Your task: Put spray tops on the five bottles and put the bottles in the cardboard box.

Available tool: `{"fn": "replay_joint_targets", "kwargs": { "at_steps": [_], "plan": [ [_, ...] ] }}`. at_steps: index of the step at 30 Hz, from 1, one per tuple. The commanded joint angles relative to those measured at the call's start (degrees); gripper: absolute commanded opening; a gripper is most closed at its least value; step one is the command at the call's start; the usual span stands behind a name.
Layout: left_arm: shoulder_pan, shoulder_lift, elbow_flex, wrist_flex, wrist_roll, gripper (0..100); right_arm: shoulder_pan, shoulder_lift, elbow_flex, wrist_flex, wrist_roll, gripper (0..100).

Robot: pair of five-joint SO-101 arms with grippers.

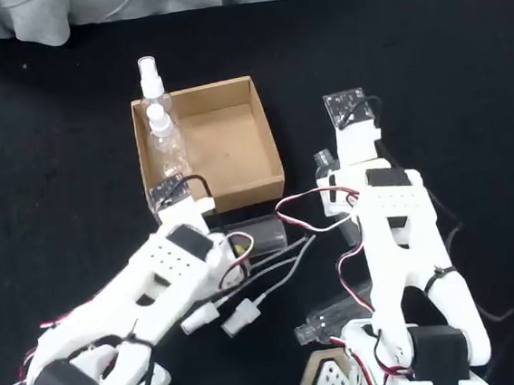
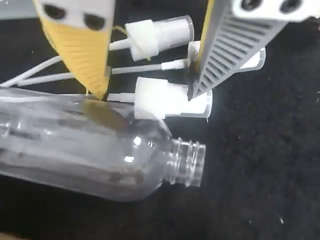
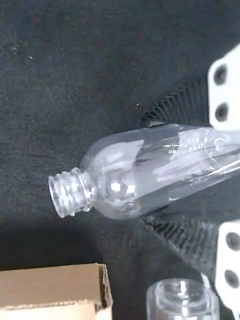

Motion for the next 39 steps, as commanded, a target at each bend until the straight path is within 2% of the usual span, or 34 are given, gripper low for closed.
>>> {"fn": "replay_joint_targets", "kwargs": {
  "at_steps": [1,12,20,30,35,39],
  "plan": [
    [-5.1,2.8,-2.6,-1.0,0.6,25,1.6,0.0,-3.6,-1.1,-0.4,7.8],
    [-11.6,2.8,-1.5,-0.8,0.5,25,1.6,0.0,-3.6,-1.1,-0.2,7.9],
    [-12.2,2.7,-2.7,-0.3,-1.2,25,1.6,0.0,-3.6,-1.1,-0.2,7.9],
    [-11.6,2.7,-16.7,19.9,-1.1,25,1.6,0.0,-3.6,-1.1,-0.1,7.9],
    [-11.6,2.8,-18.6,21.0,-0.4,25,1.6,0.0,-3.6,-1.2,0.1,8.0],
    [-9.0,3.4,-18.2,21.0,4.5,25,1.6,0.0,-3.6,-1.1,0.2,8.0]
  ]
}}
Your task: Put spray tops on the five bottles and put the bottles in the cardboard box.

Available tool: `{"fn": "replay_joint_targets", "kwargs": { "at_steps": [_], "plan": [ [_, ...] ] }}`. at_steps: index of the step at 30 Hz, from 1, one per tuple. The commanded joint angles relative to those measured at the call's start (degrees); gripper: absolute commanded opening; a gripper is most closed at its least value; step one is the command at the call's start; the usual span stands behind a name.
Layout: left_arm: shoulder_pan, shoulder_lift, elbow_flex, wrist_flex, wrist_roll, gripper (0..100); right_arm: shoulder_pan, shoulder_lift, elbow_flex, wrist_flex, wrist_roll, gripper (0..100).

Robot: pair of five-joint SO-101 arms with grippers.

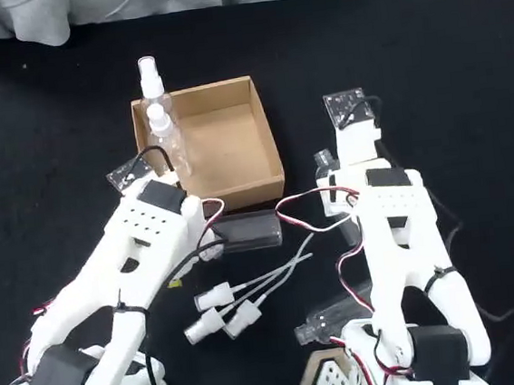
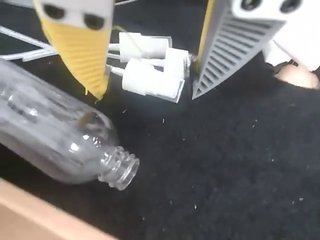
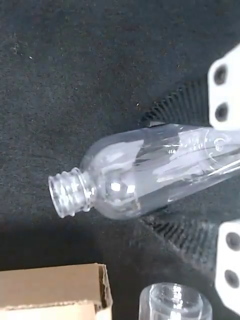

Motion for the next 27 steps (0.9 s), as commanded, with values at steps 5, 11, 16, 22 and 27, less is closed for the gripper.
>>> {"fn": "replay_joint_targets", "kwargs": {
  "at_steps": [5,11,16,22,27],
  "plan": [
    [8.2,0.1,-1.9,0.4,5.7,26,1.6,0.0,-3.6,-1.1,0.2,8.0],
    [12.1,0.1,3.4,-7.6,5.7,26,1.6,0.0,-3.6,-1.0,0.2,8.0],
    [12.2,0.1,9.5,-15.3,5.7,26,1.7,0.0,-3.6,-1.0,0.2,8.0],
    [11.7,0.1,14.5,-21.5,5.7,26,1.7,0.0,-3.6,-1.0,0.2,8.0],
    [11.7,0.1,18.2,-26.2,5.7,26,1.7,0.0,-3.6,-1.0,0.2,8.0]
  ]
}}
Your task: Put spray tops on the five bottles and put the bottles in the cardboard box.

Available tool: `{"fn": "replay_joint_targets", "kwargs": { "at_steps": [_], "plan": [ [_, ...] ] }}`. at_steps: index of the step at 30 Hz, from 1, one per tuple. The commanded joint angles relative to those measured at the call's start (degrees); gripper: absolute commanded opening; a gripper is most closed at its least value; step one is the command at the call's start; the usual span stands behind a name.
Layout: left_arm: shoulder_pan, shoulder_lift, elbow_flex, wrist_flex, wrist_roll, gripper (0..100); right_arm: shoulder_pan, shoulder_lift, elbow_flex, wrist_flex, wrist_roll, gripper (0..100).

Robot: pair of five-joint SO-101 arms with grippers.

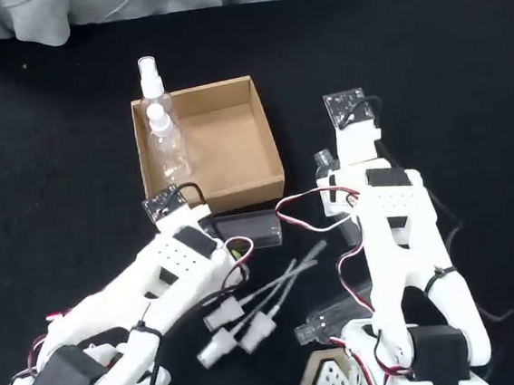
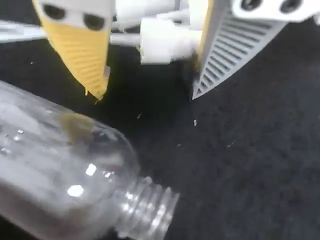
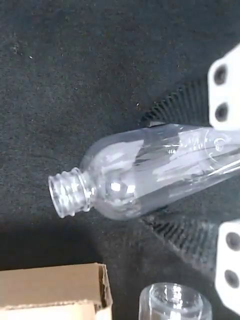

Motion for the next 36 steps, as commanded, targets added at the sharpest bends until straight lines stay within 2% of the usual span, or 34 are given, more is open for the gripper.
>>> {"fn": "replay_joint_targets", "kwargs": {
  "at_steps": [1,6,16,24,30,33,36],
  "plan": [
    [0.4,-0.2,1.7,-4.0,0.3,26,1.7,0.0,-3.6,-1.0,0.2,8.0],
    [0.5,-1.0,0.2,-2.3,0.1,26,1.7,0.0,-3.6,-1.1,0.2,8.0],
    [0.7,-1.0,-10.2,10.5,0.2,26,1.7,0.0,-3.6,-1.1,0.2,8.0],
    [1.3,-1.0,-14.4,14.4,0.3,26,1.7,0.0,-3.6,-1.2,0.2,8.0],
    [7.6,-1.0,-14.4,19.9,-0.3,25,1.7,0.0,-3.6,-1.3,0.3,8.0],
    [10.2,-1.0,-14.4,21.4,-4.5,25,1.7,0.0,-3.6,-1.3,0.3,8.0],
    [9.7,-1.0,-14.5,21.2,-8.3,25,1.7,0.0,-3.6,-1.3,0.3,8.0]
  ]
}}
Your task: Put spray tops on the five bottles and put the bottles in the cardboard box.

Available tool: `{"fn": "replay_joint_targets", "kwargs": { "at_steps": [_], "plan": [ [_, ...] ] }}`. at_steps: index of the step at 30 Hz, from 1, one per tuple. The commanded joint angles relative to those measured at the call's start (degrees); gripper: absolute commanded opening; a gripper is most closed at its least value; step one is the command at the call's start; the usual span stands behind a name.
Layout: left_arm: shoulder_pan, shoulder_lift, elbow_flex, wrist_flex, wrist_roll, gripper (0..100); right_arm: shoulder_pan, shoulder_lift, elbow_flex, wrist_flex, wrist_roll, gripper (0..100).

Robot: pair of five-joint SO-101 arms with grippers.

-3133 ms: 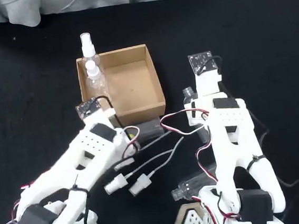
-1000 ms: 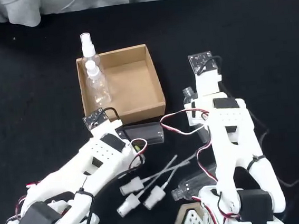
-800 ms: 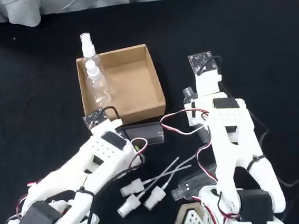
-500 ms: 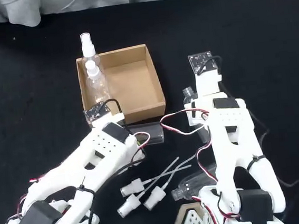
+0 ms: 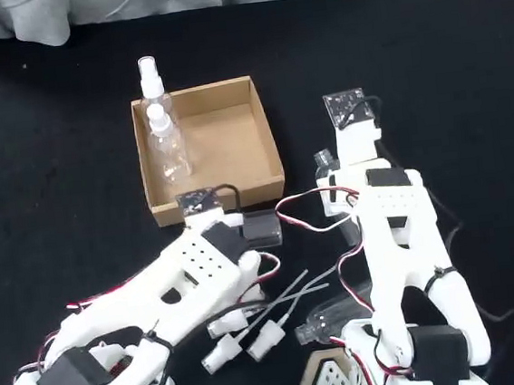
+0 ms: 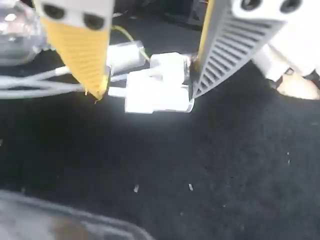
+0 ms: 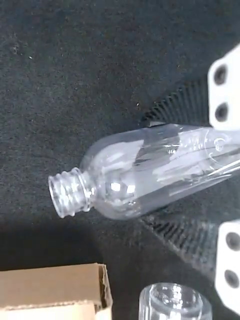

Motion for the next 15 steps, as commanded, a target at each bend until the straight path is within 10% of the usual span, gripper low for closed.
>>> {"fn": "replay_joint_targets", "kwargs": {
  "at_steps": [1,15],
  "plan": [
    [0.1,-1.0,-3.6,0.6,-5.4,25,2.0,0.0,-3.6,-1.3,0.3,8.0],
    [1.5,-1.0,-5.3,1.1,-20.1,25,4.4,0.0,-4.9,-1.0,0.2,8.0]
  ]
}}
